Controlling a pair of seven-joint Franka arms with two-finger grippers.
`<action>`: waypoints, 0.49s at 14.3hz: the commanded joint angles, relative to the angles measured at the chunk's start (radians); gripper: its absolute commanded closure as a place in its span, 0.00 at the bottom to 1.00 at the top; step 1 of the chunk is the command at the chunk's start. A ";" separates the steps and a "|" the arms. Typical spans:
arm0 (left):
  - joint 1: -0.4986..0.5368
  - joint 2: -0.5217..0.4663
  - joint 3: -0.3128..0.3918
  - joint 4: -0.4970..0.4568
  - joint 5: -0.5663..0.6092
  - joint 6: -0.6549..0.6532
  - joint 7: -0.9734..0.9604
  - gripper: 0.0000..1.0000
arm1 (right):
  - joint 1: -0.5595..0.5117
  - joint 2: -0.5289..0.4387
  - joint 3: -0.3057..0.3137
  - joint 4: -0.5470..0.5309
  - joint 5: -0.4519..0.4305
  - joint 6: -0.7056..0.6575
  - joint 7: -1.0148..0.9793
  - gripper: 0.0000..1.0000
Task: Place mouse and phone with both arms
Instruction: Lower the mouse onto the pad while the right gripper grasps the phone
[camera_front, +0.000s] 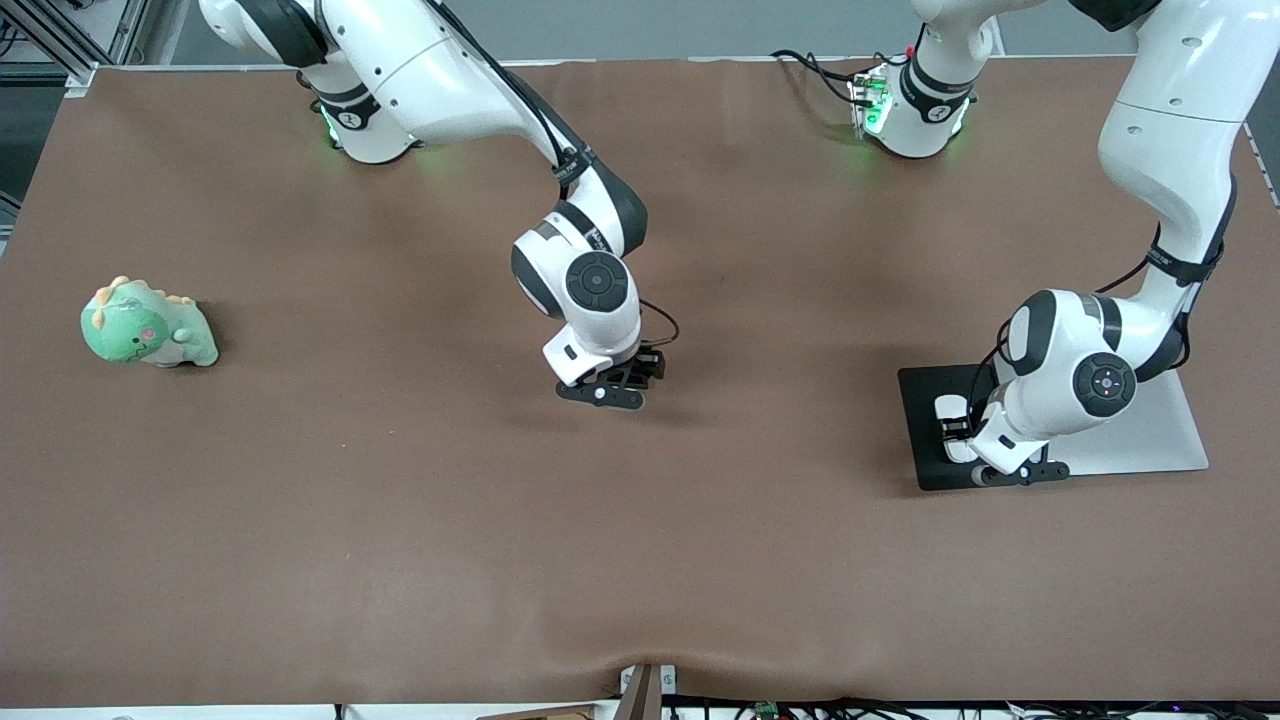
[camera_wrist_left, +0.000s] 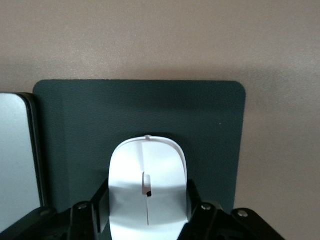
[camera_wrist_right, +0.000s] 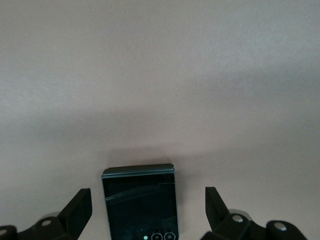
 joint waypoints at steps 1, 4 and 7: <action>0.013 -0.005 -0.006 -0.008 0.029 0.016 0.007 0.37 | 0.022 0.038 -0.007 0.033 0.001 0.012 0.034 0.00; 0.019 -0.005 -0.006 -0.008 0.029 0.016 0.007 0.18 | 0.027 0.049 -0.007 0.012 0.004 0.080 0.065 0.00; 0.016 -0.019 -0.009 -0.007 0.027 0.004 -0.003 0.00 | 0.033 0.063 -0.007 0.012 0.003 0.094 0.072 0.00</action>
